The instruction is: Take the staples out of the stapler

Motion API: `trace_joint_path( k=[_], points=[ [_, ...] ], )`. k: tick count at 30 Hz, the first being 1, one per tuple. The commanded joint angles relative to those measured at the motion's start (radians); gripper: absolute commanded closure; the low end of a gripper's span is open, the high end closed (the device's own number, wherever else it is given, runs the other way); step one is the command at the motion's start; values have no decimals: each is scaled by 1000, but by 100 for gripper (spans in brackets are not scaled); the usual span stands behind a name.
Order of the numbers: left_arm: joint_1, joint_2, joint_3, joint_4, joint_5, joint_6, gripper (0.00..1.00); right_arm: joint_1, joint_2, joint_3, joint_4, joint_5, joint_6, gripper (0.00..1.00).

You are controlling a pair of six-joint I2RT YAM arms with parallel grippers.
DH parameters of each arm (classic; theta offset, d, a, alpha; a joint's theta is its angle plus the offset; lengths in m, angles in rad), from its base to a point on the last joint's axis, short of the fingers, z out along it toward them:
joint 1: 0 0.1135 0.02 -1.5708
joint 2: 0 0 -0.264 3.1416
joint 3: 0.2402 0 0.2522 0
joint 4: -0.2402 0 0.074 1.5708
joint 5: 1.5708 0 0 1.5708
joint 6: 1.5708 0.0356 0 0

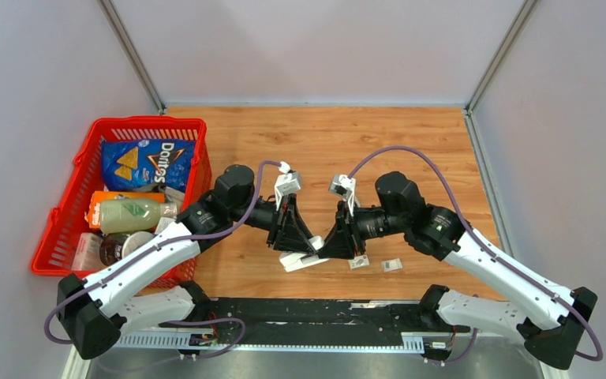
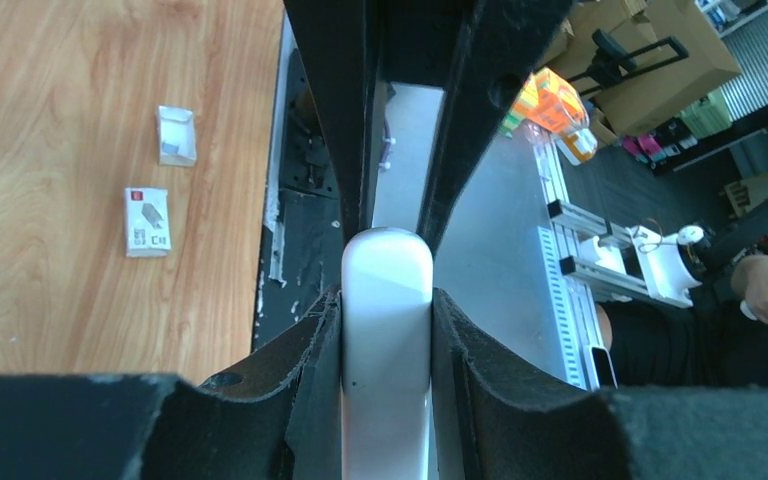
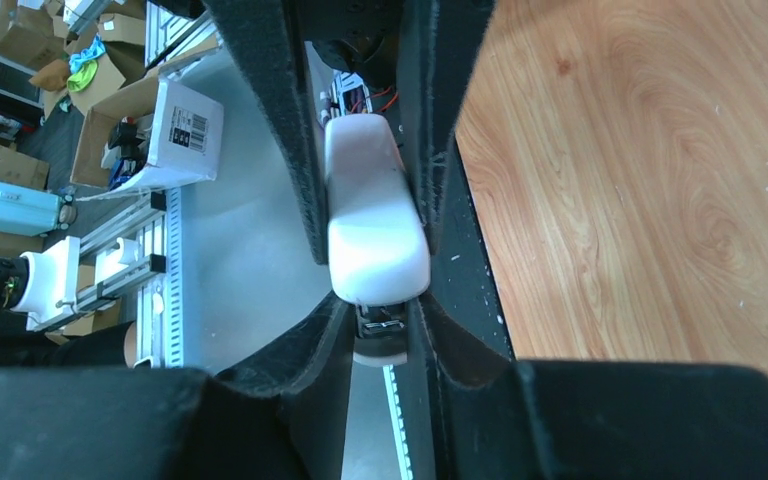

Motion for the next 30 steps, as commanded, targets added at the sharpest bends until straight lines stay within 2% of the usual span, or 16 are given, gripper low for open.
trace_joint_path(
  k=[1,18,30],
  points=[
    [-8,-2,14,225,-42,-35,100,30,-40,-66,121,-45,72,100],
    [-13,-123,-51,386,-339,-112,100,61,-205,-243,292,26,201,100],
    [-13,-144,-88,474,-439,-148,100,184,-179,-303,425,67,266,100]
  ],
)
